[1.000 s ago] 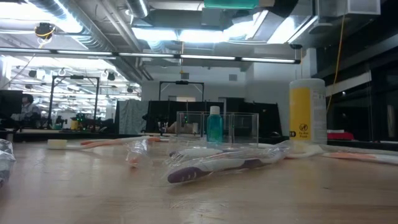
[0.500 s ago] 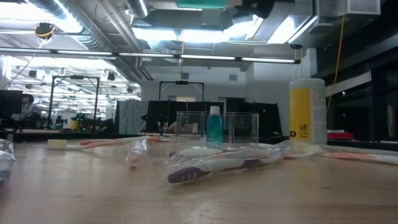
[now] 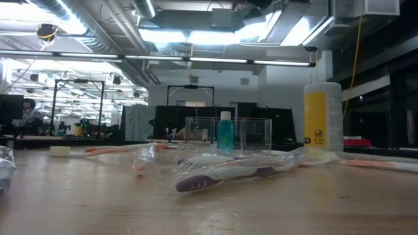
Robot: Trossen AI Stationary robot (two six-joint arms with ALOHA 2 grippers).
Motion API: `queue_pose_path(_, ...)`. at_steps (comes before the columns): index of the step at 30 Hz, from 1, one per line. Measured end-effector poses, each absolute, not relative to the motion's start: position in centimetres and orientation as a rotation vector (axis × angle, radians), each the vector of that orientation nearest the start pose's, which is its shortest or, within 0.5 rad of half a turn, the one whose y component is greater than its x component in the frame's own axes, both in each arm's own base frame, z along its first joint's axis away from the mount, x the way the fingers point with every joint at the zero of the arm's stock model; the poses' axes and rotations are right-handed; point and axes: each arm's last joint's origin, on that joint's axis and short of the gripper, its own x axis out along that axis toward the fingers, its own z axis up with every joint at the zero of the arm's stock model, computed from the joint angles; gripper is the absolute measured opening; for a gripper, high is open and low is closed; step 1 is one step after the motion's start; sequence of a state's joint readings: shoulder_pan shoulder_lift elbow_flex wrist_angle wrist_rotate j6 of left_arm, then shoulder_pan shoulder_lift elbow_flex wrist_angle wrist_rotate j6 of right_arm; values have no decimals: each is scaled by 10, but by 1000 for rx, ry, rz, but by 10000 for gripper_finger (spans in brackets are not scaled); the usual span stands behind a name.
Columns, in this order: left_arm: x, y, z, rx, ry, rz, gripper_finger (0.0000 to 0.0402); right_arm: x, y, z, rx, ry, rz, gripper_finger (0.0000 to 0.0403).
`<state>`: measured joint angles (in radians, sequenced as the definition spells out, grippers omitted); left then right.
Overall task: Pick & Place toothbrushing station
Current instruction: Put the blue mouthwash into the middle section of the transparent organizer
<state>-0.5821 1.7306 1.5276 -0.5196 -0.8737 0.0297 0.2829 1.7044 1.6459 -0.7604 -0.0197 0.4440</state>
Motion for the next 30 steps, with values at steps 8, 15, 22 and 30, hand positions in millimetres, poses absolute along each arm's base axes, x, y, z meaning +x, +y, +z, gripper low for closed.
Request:
queue_pose_path(8,326,-185,330,684,584,317,136,355,105,341,369,865,113,87)
queue_pose_path(15,319,-179,336,669,671,302,136,359,101,349,424,818,107,87)
queue_pose_path(22,314,-179,334,714,705,305,136,361,97,357,442,786,108,87)
queue_pose_path(30,314,-175,338,722,713,321,132,362,97,360,449,758,113,87)
